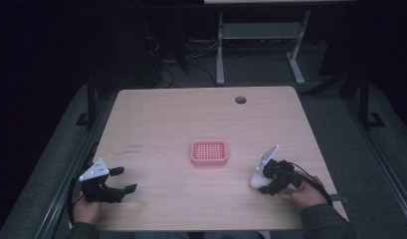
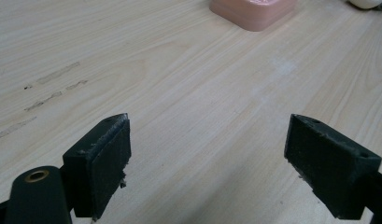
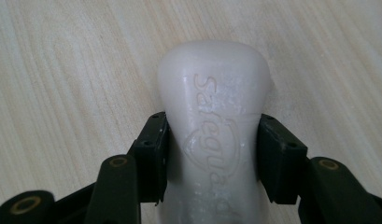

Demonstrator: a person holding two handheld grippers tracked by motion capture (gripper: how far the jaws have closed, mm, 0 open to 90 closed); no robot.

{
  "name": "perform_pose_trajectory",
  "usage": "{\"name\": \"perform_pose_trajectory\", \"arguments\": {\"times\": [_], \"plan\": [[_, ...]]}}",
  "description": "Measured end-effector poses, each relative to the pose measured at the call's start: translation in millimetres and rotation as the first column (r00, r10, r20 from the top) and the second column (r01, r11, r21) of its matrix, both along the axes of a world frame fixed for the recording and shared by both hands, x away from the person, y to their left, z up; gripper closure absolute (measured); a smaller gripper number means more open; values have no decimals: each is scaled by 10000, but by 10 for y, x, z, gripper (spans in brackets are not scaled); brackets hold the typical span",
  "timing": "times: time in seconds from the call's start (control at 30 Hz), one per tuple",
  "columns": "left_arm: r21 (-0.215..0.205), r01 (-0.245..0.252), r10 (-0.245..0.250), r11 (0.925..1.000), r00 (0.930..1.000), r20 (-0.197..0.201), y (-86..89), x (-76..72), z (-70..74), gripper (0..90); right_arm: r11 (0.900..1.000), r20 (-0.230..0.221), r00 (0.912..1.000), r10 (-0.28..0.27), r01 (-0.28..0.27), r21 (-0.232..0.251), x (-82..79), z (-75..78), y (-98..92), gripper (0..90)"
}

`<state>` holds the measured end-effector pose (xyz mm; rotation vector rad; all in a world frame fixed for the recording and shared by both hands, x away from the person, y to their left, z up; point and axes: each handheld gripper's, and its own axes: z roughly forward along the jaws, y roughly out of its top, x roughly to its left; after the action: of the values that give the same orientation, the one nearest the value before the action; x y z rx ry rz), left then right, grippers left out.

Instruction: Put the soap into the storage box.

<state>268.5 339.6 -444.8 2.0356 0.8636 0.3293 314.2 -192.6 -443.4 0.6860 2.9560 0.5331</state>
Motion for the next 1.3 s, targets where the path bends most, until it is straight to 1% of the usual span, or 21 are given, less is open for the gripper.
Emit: {"name": "perform_pose_trajectory", "arguments": {"times": [0.07, 0.1, 0.13, 0.3, 0.33, 0.47, 0.63, 0.7, 0.77, 0.8, 0.97, 1.07, 1.23, 1.3], "plan": [[-18, 1, -1, 10000, 10000, -2, -5, -2, -1, 139, 10000, -6, 10000, 25, -25, 48, -6, 16, -4, 488], [11, 13, -13, 10000, 10000, -18, -10, -2, 0, 139, 10000, 83, 10000, -1, 1, 56, -12, 28, -5, 488], [10, 22, -22, 10000, 10000, -15, -12, -2, -1, 139, 9999, 104, 9999, 70, -71, 107, -10, 38, -9, 488], [-2, 5, -5, 10000, 10000, -12, -7, -2, 0, 139, 9998, 294, 9996, 14, -20, 182, -18, 110, -16, 488], [-9, -4, 4, 10000, 10000, -14, -4, -2, 0, 139, 9995, 393, 9992, 54, -66, 294, -16, 160, -20, 488], [11, 4, -4, 10000, 10000, -1, -5, -2, 2, 139, 9990, 579, 9982, 180, -203, 387, -5, 234, 8, 489], [5, -6, 6, 10000, 10000, 13, 1, -4, 6, 139, 9990, 571, 9982, 155, -179, 419, 19, 270, 42, 488], [18, 3, -3, 10000, 10000, 18, 5, -2, 5, 139, 9988, 656, 9976, 218, -246, 429, 37, 287, 60, 489], [70, 46, -46, 10000, 10000, 62, 8, 3, 6, 139, 9984, 628, 9977, 259, -290, 483, 51, 308, 83, 488], [-14, 9, -9, 10000, 10000, 50, 1, 2, 3, 139, 9982, 692, 9969, 365, -396, 442, 64, 327, 108, 488], [-16, 14, -14, 10000, 10000, 59, 3, 1, 6, 139, 9977, 780, 9956, 516, -549, 400, 109, 388, 178, 488], [-53, -9, 9, 10000, 10000, 48, 4, 0, 6, 139, 9966, 776, 9950, 625, -663, 481, 150, 420, 215, 488], [-73, -19, 19, 10000, 10000, 60, 4, 0, 7, 139, 9960, 780, 9942, 740, -776, 444, 213, 464, 289, 488], [-79, -11, 11, 10000, 10000, 59, 2, 1, 7, 139, 9953, 855, 9927, 849, -886, 402, 239, 483, 318, 488]]}}
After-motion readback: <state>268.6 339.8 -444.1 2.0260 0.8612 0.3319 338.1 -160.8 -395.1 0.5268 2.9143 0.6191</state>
